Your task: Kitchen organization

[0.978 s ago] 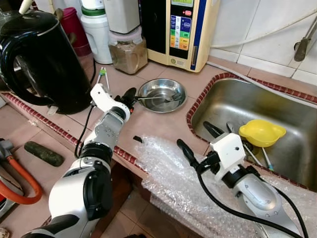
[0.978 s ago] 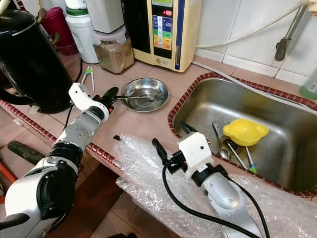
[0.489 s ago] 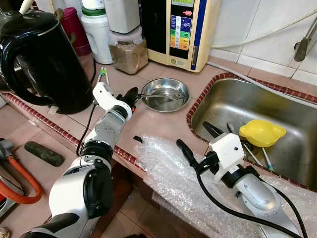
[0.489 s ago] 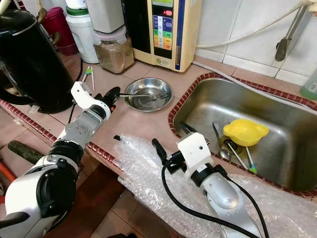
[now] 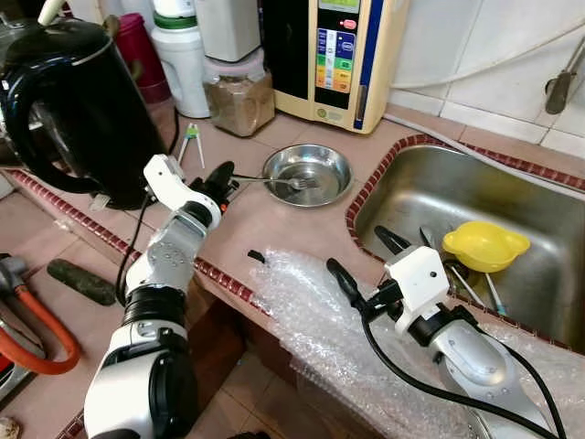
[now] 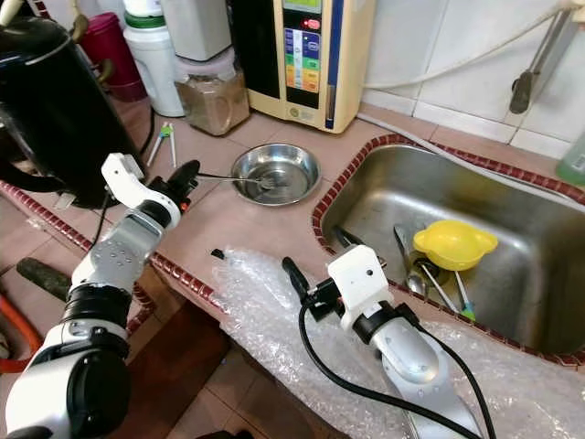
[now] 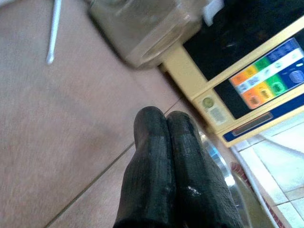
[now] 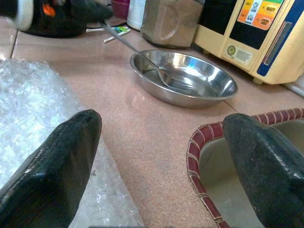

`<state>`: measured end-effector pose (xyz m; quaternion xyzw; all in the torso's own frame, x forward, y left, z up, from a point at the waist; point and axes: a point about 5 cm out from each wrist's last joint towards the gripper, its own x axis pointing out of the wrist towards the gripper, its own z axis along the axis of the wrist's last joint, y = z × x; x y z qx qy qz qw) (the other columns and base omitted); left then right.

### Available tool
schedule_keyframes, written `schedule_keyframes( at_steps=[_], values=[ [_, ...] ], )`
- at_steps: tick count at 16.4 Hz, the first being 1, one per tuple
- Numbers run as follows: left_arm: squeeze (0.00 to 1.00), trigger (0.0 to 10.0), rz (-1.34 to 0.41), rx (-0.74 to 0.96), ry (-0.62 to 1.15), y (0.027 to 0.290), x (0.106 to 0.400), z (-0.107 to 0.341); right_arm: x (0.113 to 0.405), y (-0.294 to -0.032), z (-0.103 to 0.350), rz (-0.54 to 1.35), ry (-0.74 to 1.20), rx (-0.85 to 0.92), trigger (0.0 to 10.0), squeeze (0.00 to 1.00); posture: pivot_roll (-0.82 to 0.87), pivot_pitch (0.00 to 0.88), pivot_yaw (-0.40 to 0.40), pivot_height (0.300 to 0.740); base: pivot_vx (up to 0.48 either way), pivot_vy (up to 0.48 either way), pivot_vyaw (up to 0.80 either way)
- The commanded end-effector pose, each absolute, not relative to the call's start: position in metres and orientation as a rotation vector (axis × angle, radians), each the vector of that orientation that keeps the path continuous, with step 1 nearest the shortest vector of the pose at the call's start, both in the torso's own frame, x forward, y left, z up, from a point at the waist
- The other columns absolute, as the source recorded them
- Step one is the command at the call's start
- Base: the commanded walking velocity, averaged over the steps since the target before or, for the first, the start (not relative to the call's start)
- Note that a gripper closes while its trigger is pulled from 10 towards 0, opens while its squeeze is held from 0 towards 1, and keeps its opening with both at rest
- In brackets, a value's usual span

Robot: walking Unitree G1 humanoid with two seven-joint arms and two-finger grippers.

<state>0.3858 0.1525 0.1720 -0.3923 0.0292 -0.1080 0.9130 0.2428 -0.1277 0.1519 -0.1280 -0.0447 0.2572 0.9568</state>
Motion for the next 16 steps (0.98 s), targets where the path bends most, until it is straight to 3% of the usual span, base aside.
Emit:
schedule_keyframes(
  at_steps=[1, 7, 12, 14, 15, 16],
  values=[
    [0.00, 0.0, -0.257, -0.772, 0.032, 0.153, 0.384, 0.180, 0.244, -0.128, 0.155, 0.532, -0.106, -0.269, 10.0, 0.00, -0.08, 0.083, 0.081, 0.740, 0.000, 0.000, 0.00],
    [0.00, 0.0, -0.600, -0.587, -0.122, 0.107, 0.361, 0.226, 0.254, -0.125, 0.161, 0.582, -0.167, -0.410, 10.0, 0.00, -0.08, 0.074, 0.081, 0.740, 0.000, 0.000, 0.00],
    [0.00, 0.0, -0.680, -0.570, -0.114, 0.089, 0.354, 0.233, 0.265, -0.121, 0.165, 0.639, -0.203, -0.497, 10.0, 0.00, -0.08, 0.068, 0.089, 0.740, 0.000, 0.000, 0.00],
    [0.00, 0.0, -0.623, -0.526, -0.111, 0.096, 0.356, 0.226, 0.267, -0.123, 0.166, 0.629, -0.209, -0.496, 10.0, 0.00, -0.07, 0.067, 0.087, 0.740, 0.000, 0.000, 0.00],
    [0.00, 9.7, -0.531, -0.503, -0.109, 0.107, 0.361, 0.221, 0.267, -0.124, 0.165, 0.625, -0.208, -0.494, 10.0, 0.00, -0.07, 0.067, 0.087, 0.740, 0.000, 0.000, 0.00],
    [0.00, 9.7, -0.482, -0.493, -0.108, 0.112, 0.364, 0.218, 0.267, -0.124, 0.165, 0.623, -0.208, -0.493, 10.0, 0.00, -0.07, 0.067, 0.087, 0.740, 0.000, 0.000, 0.00]
  ],
)
